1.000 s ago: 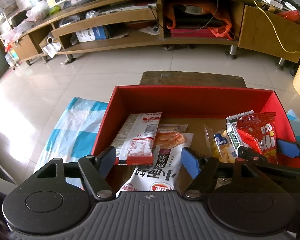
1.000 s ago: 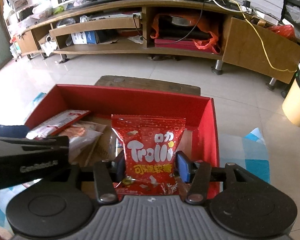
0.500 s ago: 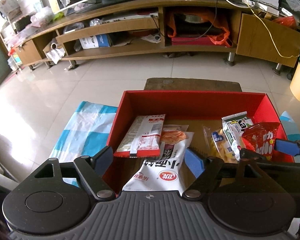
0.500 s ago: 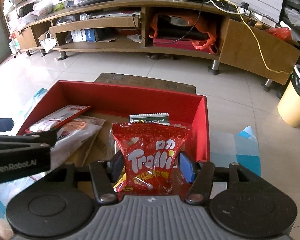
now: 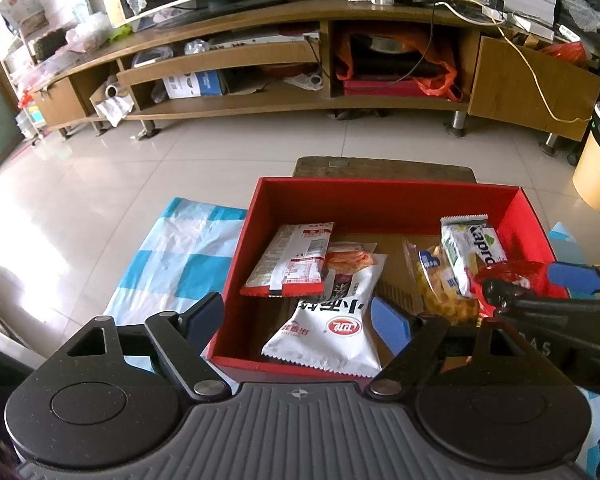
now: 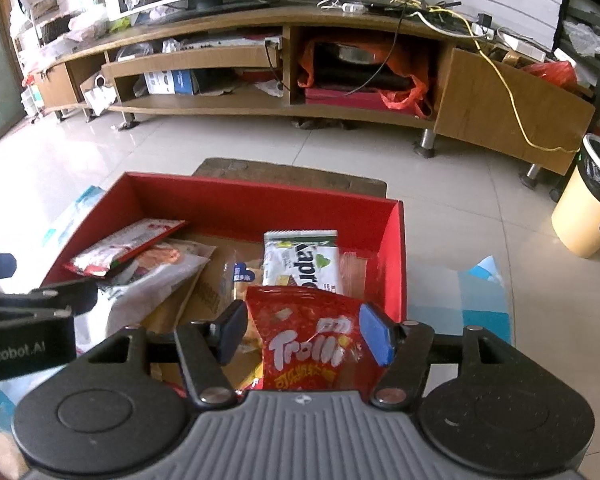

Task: Organize snacks
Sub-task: 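Withdraw both grippers from the box toward the remaining snacks on the cloth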

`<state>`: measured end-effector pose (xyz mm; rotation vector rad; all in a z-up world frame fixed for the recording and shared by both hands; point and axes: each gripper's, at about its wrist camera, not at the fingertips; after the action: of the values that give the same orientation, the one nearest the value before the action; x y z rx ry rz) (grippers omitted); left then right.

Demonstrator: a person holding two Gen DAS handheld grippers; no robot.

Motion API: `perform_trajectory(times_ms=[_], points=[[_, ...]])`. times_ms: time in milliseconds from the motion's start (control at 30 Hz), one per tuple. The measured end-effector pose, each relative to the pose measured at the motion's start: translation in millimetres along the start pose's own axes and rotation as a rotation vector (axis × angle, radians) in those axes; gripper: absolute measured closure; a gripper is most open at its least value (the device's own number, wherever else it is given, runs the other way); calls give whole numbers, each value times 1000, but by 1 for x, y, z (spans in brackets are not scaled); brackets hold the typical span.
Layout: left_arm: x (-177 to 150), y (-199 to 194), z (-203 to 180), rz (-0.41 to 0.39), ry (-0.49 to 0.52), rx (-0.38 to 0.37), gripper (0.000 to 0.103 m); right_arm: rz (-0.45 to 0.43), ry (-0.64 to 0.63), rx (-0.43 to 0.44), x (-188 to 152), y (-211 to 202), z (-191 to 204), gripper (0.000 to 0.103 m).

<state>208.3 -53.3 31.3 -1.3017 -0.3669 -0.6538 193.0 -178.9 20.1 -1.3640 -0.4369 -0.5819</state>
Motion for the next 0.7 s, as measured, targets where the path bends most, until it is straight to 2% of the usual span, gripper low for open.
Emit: perform_trajectory(times_ms=[300,700], points=[[-5,-6,1,-6,5,-7,17,2,-11,-9,-3,-3,0,43],[-20,-20,4,-6,8,-30,17,-23,-21,1,-12,-30,2,43]])
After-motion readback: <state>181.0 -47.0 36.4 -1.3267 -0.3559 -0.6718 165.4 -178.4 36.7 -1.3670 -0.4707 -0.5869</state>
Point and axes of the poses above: each gripper's, at about its wrist camera, not at the fingertips, and y roughly the way its jaws point, z to its left, x to its top, and after that the axes turned 8 degrees about x, right-handed
